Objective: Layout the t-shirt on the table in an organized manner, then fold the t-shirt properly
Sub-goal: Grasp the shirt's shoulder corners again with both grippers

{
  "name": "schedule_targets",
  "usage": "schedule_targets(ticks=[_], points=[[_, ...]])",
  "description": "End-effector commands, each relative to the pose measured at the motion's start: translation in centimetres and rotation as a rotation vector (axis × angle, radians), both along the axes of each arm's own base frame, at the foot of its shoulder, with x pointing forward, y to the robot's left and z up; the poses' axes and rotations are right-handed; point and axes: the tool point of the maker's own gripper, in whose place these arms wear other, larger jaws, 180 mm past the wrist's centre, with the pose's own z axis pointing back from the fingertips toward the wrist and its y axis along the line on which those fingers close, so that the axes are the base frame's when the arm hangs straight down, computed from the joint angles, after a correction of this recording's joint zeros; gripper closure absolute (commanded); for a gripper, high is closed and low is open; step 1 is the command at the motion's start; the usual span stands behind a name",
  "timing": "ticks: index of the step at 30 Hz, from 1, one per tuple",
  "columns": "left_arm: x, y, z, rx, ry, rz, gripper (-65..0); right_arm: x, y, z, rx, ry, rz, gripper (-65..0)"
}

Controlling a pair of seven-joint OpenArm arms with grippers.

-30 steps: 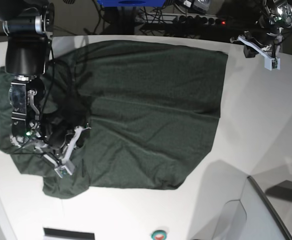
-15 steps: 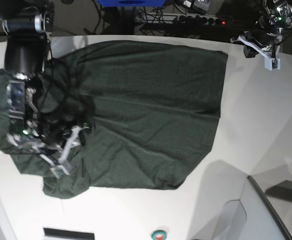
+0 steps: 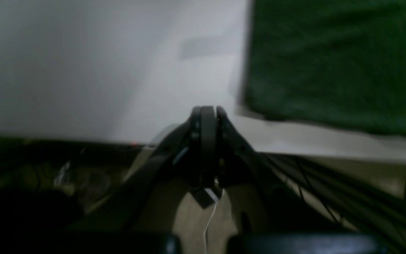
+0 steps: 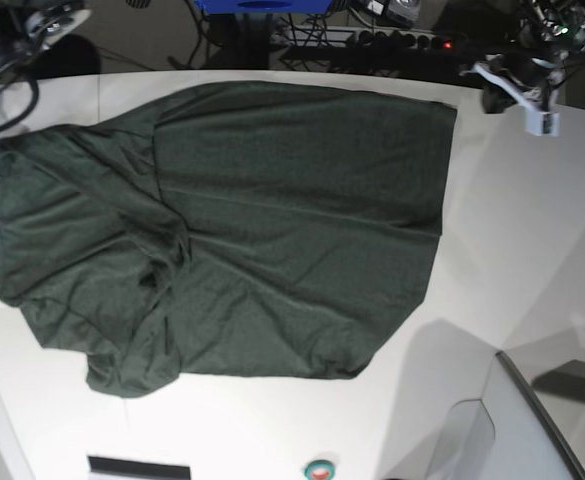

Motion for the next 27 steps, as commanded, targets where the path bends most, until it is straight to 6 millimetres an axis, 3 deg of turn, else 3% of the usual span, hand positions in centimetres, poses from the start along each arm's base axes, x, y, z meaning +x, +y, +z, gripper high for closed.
schedule_targets(ticks=[1,5,11,17,23,27], points=[[-0.1,1.1,0.8,0.02,-0.027,0.029,0.0,1.2,-1.2,1.5,-0.006,-0.075,0.022,-49.2],[-0.5,3.2,1.2,0.033,-0.044,0.101,-16.6,0.3,-1.1,-1.0,0.136,-0.083,0.004,-49.1],[-3.0,4.8,-0.9,-0.013,0.002,0.22,-30.8,-0.5,-0.5,-2.3,0.183,-0.059,-0.005,-45.3],[-3.8,4.9,-1.5,-0.027,0.016,0.243,-31.6,-1.1,0.0,-2.9,0.194,-0.043,-0.002,-44.3],[-3.6,4.8,-1.5,-0.029,0.011,0.243,-31.4,-1.2,0.8,-3.3,0.209,-0.04,-0.002,-29.6],[-2.9,4.6,-0.7,-0.082,-0.057,0.272,-31.4,-1.1,1.5,-3.7,0.224,-0.042,-0.001,-28.1]])
